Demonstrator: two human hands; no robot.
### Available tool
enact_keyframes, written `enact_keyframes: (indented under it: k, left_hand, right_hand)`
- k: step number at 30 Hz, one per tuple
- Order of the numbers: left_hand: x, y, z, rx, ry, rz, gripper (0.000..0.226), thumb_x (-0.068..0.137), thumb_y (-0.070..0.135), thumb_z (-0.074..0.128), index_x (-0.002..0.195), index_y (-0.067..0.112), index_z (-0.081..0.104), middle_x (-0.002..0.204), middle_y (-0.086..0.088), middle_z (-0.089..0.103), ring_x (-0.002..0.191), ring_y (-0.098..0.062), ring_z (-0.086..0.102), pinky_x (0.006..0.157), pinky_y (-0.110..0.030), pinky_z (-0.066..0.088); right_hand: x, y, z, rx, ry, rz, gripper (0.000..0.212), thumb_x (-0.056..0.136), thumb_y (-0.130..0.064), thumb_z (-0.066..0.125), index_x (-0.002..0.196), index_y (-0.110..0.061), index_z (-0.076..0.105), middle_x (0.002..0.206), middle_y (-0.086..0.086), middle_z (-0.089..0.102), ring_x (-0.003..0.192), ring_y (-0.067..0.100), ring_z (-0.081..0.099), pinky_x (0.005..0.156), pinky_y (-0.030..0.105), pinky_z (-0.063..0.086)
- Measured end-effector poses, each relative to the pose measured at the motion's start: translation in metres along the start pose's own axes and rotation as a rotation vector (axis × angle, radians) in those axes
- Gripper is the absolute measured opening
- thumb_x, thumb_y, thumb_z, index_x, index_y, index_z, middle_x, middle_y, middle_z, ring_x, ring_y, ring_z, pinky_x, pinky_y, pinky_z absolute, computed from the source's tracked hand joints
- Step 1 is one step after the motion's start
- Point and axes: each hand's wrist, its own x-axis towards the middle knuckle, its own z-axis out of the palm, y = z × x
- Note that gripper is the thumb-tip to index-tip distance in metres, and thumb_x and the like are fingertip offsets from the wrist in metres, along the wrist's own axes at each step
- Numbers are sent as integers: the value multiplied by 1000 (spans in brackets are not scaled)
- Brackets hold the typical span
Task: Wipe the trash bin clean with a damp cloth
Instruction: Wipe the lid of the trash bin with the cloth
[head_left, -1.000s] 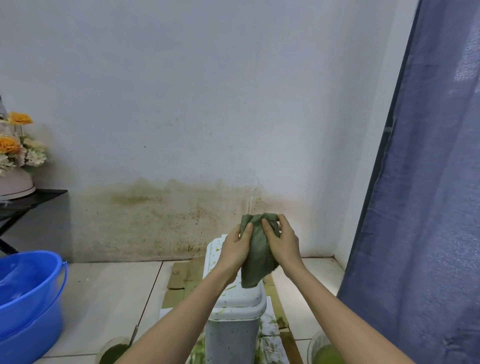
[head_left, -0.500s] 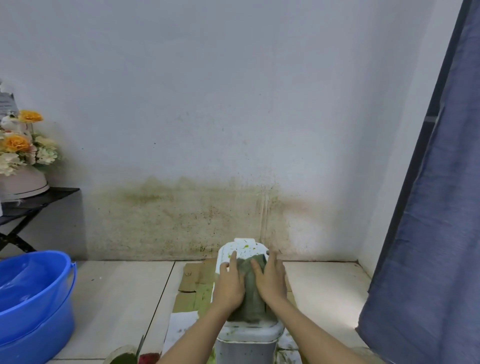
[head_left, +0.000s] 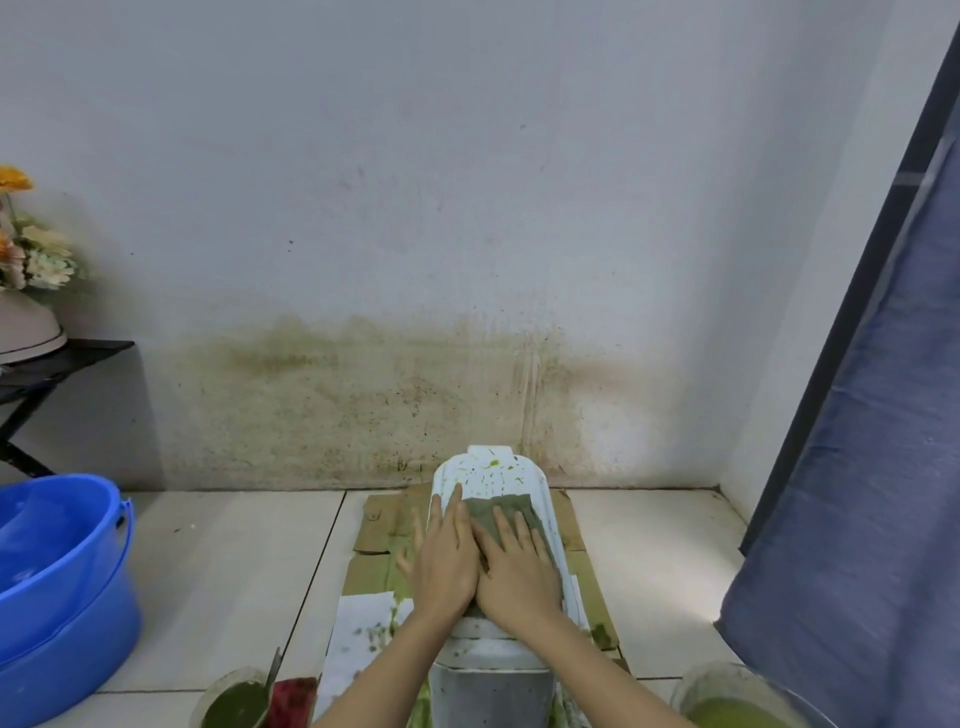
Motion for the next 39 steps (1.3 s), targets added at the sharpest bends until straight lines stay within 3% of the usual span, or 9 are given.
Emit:
enact_keyframes:
  k: [5, 8, 13, 18, 25, 29, 32, 35, 39]
  left_hand:
    - [18, -16, 13, 60, -79, -30, 46, 96, 51, 1, 140, 51, -10, 158, 14, -5, 146, -16, -12, 115, -53, -7]
    - [21, -16, 20, 205, -49, -48, 51, 95, 55, 3, 145, 49, -6, 157, 15, -8, 144, -21, -18, 114, -57, -5]
    - [26, -17, 24, 315, -15, -31, 53, 95, 58, 8, 146, 47, 7, 158, 15, -8, 145, -22, -16, 115, -53, -2]
    - [22, -18, 22, 255, -22, -33, 54, 94, 57, 8, 147, 45, 11, 158, 14, -1, 146, -22, -8, 116, -53, 4]
    - [21, -23, 23, 164, -62, -5, 56, 93, 60, 11, 146, 44, 15, 158, 13, 0, 146, -20, 7, 113, -54, 18]
    - [23, -21, 22, 178, -68, 16, 55, 94, 57, 11, 147, 42, 16, 159, 12, 0, 146, -17, 7, 113, -53, 19]
    - [25, -20, 23, 206, -50, 25, 55, 94, 56, 12, 147, 41, 18, 159, 10, 2, 146, -18, 9, 113, -52, 20]
    - [27, -18, 23, 237, -34, 19, 53, 96, 53, 13, 146, 41, 20, 159, 9, 4, 145, -20, 12, 113, -51, 20]
    - [25, -16, 21, 207, -32, 13, 51, 96, 52, 14, 146, 42, 21, 159, 11, 4, 145, -20, 13, 113, -52, 20]
  right_hand:
    - [51, 16, -6, -19, -21, 34, 76, 77, -70, 5, 148, -44, 9, 160, -5, -4, 147, 20, -8, 118, 43, -7]
    - [99, 30, -11, 28, -15, 92, 72, 83, -76, 22, 147, -45, 14, 160, -9, -3, 147, 20, -7, 117, 49, -3]
    - [140, 60, -17, 364, 15, 171, 65, 87, -55, 48, 146, -41, 24, 159, -3, 9, 144, 25, 16, 112, 41, 23]
    - [84, 61, -15, 535, 93, 148, 54, 93, -32, 45, 145, -34, 30, 159, -2, 10, 142, 21, 19, 109, 34, 25]
    - [-32, 55, -6, 480, 31, 49, 52, 97, -29, 38, 145, -41, 22, 158, -13, -2, 139, 14, 25, 103, 27, 32]
    - [2, 58, -12, 491, 60, 76, 55, 96, -28, 39, 147, -36, 20, 159, -8, 2, 142, 18, 21, 107, 31, 30]
    - [60, 68, -16, 527, 131, 68, 55, 94, -23, 42, 146, -27, 25, 155, -2, 20, 137, 19, 28, 105, 30, 29]
    - [108, 87, -23, 735, 141, 148, 55, 93, -17, 41, 145, -29, 28, 149, 1, 35, 131, 21, 40, 107, 37, 34]
    - [115, 96, -22, 956, 141, 170, 57, 93, -10, 39, 146, -25, 29, 150, 2, 36, 133, 19, 37, 112, 41, 31]
